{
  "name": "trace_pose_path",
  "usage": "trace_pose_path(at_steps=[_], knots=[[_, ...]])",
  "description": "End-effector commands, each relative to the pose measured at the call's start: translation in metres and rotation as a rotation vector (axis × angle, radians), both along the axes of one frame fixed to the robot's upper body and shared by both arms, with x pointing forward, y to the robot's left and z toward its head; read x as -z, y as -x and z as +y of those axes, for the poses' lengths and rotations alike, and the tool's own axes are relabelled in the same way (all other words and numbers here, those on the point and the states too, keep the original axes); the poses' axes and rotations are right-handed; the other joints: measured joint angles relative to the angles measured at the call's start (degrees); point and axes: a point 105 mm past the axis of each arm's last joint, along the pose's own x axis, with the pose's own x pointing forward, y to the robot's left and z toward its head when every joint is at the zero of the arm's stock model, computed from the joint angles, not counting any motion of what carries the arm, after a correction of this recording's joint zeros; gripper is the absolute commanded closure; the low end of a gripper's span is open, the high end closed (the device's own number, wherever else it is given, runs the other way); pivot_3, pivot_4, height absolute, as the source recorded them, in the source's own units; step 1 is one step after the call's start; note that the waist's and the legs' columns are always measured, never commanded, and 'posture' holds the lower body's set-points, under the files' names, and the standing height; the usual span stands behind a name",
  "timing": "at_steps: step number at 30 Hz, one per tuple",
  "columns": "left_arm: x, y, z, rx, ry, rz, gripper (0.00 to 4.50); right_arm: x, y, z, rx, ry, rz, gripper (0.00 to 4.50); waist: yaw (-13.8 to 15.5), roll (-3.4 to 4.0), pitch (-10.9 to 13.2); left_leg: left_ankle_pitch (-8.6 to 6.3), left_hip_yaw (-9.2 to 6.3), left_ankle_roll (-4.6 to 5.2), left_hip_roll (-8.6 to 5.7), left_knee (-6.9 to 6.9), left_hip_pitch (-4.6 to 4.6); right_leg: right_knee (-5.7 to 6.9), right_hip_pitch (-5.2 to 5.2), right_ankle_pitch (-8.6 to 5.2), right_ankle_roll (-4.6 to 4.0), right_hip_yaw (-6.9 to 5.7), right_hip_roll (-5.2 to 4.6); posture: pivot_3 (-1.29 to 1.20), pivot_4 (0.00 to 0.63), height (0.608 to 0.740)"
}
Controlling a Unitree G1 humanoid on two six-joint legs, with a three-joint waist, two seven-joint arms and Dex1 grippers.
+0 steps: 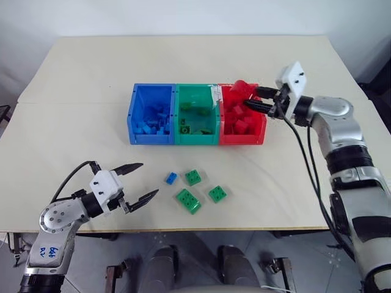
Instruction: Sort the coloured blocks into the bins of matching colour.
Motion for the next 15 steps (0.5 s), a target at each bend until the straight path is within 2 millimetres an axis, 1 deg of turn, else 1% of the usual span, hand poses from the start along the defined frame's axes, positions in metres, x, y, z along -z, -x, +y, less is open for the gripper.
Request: trace_pose_path(at_steps=[1,3,7,9,11,12,13,15], knots=[[-0.002,0.009,-0.008,0.058,0.006,0.01,0.0,-0.013,-0.001,-0.004,0.006,-0.011,-0.054,2.03,-0.04,0.01,0.0,-0.01,0.01,-0.03,0.0,0.0,-0.02,0.07,0.0,0.0,0.0,-0.03,0.0,0.0,0.15,0.74],[-0.002,0.01,-0.01,0.069,0.01,0.016,0.0,-0.011,0.002,-0.005,-0.009,0.001,-0.042,1.37,-0.09,0.01,0.01,-0.02,0.1,-0.04,0.0,0.0,-0.05,0.07,-0.03,0.0,0.0,-0.1,-0.04,0.0,0.15,0.74],[-0.005,0.011,-0.017,0.107,0.026,0.021,0.0,-0.011,0.01,-0.016,-0.033,0.014,-0.027,0.01,-0.03,0.01,0.01,-0.06,0.15,-0.05,0.02,0.01,-0.05,0.05,-0.03,0.0,0.0,-0.22,-0.04,0.0,0.15,0.74],[-0.01,0.005,-0.023,0.118,0.035,-0.003,0.0,-0.006,0.028,-0.022,-0.121,0.009,-0.007,0.01,0.21,0.01,0.01,-0.07,0.27,-0.04,0.01,0.02,-0.06,0.05,-0.02,0.0,0.0,-0.25,-0.05,0.0,0.15,0.74],[-0.014,0.003,-0.031,0.162,0.043,-0.004,0.0,0.003,0.057,-0.028,-0.238,-0.016,0.014,0.01,0.84,0.01,0.01,-0.07,0.39,-0.03,0.02,0.06,-0.09,0.06,0.06,0.0,0.0,-0.4,-0.06,0.0,0.15,0.74],[-0.014,0.003,-0.034,0.183,0.044,0.002,0.0,0.008,0.068,-0.03,-0.272,-0.025,0.025,0.01,0.95,0.0,0.0,-0.08,0.39,-0.02,0.01,0.07,-0.12,0.0,0.09,0.0,0.0,-0.45,-0.05,0.0,0.15,0.74],[-0.013,0.004,-0.036,0.212,0.039,0.017,0.0,0.018,0.083,-0.035,-0.306,-0.02,0.036,0.01,1.04,0.0,0.0,-0.12,0.41,-0.02,0.02,0.12,-0.12,0.03,0.1,0.0,0.0,-0.46,-0.04,0.0,0.15,0.74],[-0.011,0.007,-0.04,0.269,0.034,0.052,0.0,0.038,0.105,-0.05,-0.31,0.024,0.055,0.01,1.35,0.0,0.0,-0.14,0.47,-0.02,0.02,0.13,-0.12,0.0,0.1,0.0,0.01,-0.46,-0.04,0.0,0.15,0.74]])
